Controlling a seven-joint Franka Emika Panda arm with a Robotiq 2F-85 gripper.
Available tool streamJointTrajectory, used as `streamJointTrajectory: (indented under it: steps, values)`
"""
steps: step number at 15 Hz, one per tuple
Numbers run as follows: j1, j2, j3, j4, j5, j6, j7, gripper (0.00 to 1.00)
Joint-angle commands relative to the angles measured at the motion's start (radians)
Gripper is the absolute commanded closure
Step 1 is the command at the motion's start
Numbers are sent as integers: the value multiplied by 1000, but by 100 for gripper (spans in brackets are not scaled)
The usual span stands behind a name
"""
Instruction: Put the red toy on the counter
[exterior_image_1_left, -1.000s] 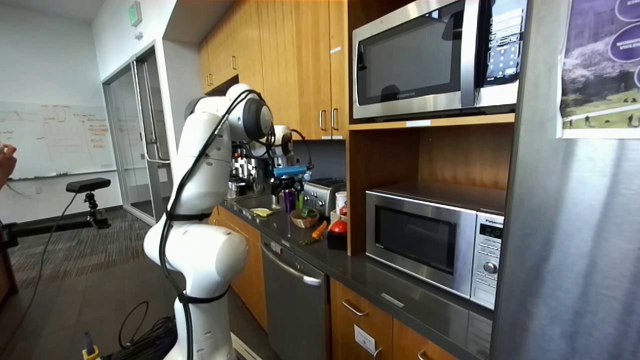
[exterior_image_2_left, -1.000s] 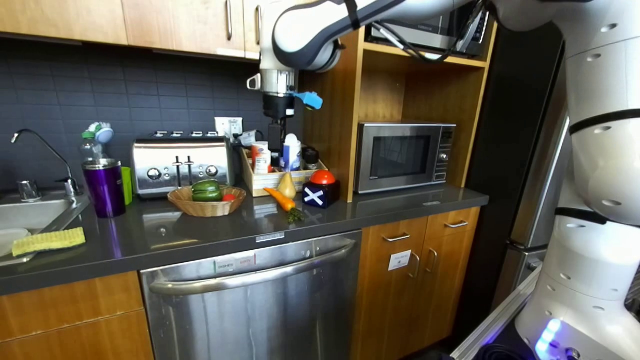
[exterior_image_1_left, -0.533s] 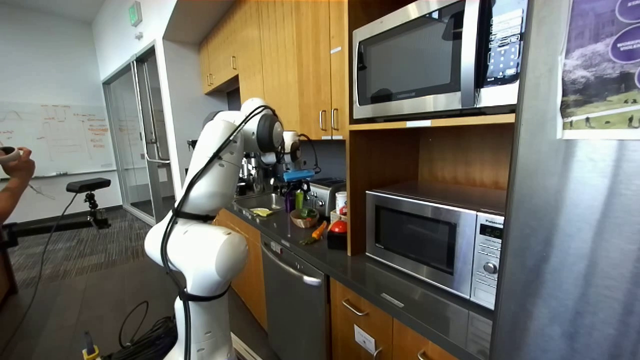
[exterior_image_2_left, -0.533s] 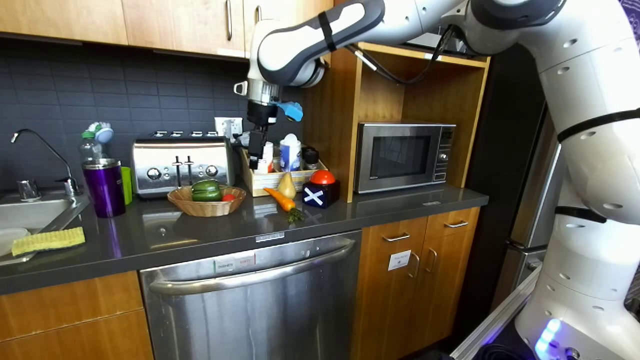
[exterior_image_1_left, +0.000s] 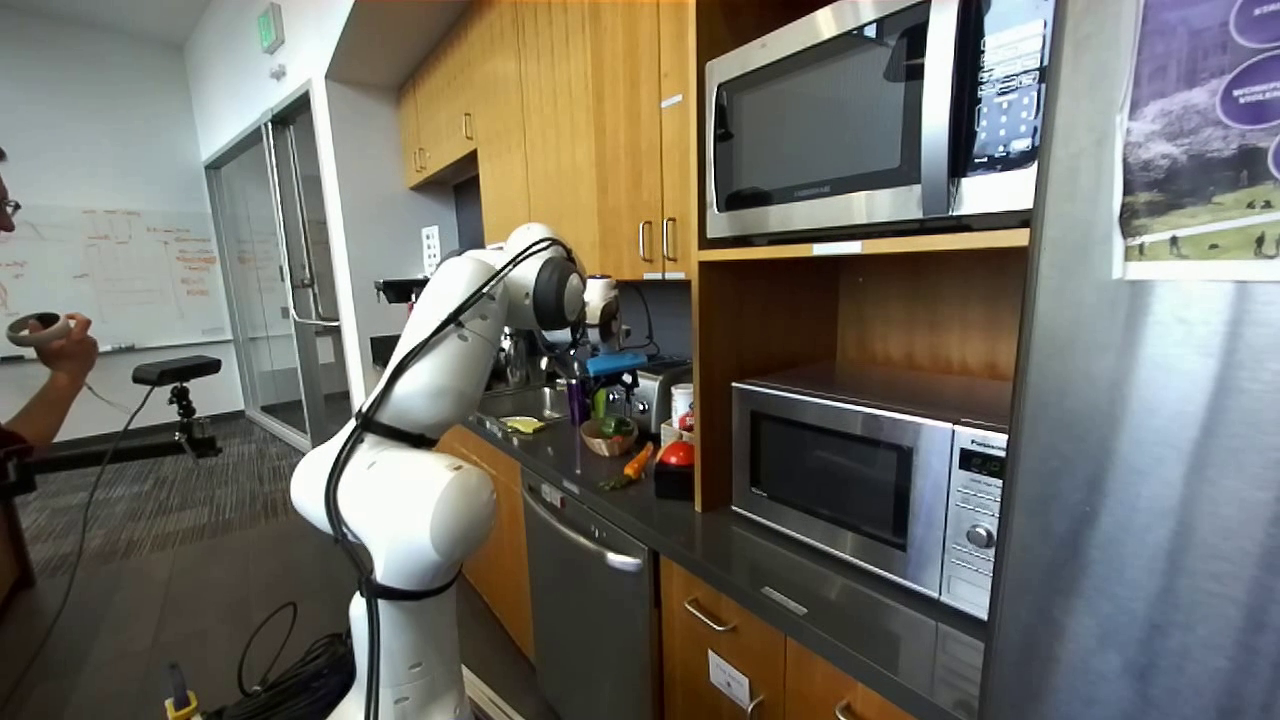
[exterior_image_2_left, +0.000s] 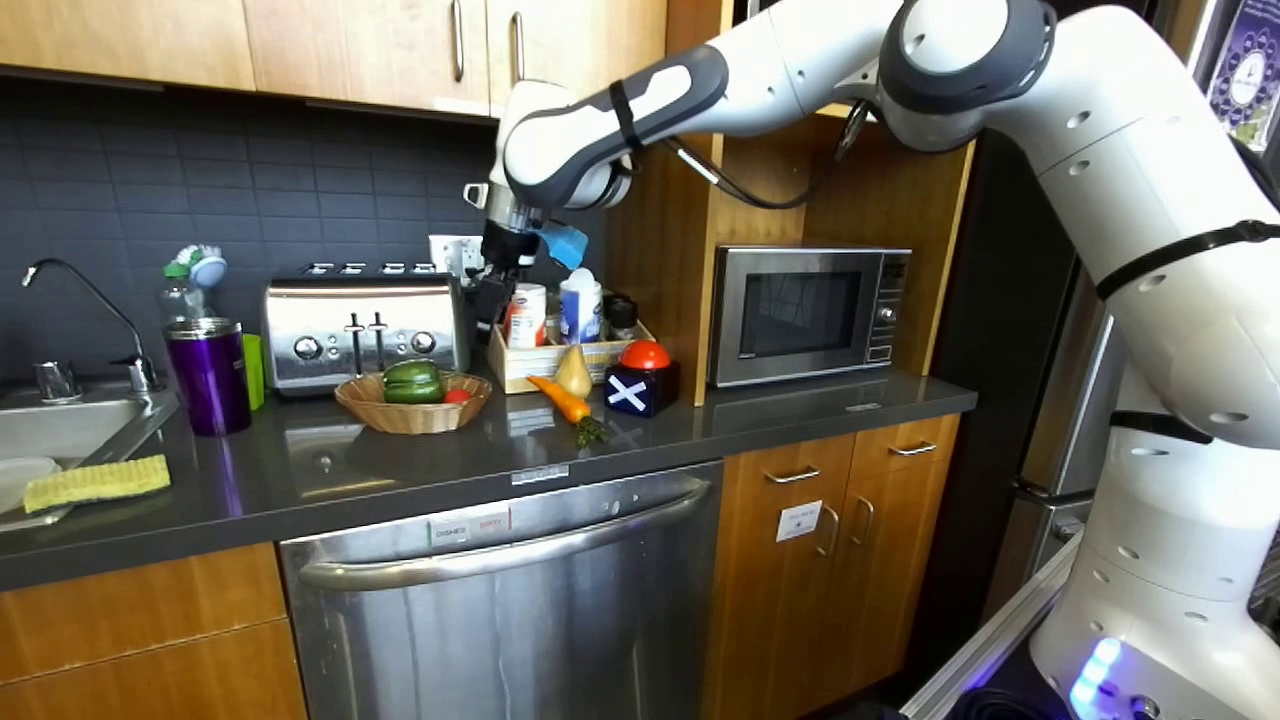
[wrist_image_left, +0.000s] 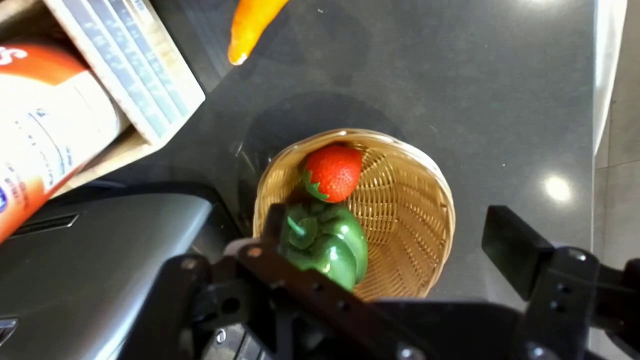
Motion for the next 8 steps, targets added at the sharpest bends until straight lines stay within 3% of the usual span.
streamJointTrajectory:
  steps: [1,8]
  values:
    - [17,93,-10,103,-20,30,9,0]
    - [30,207,-14,221,-19,58,7,0]
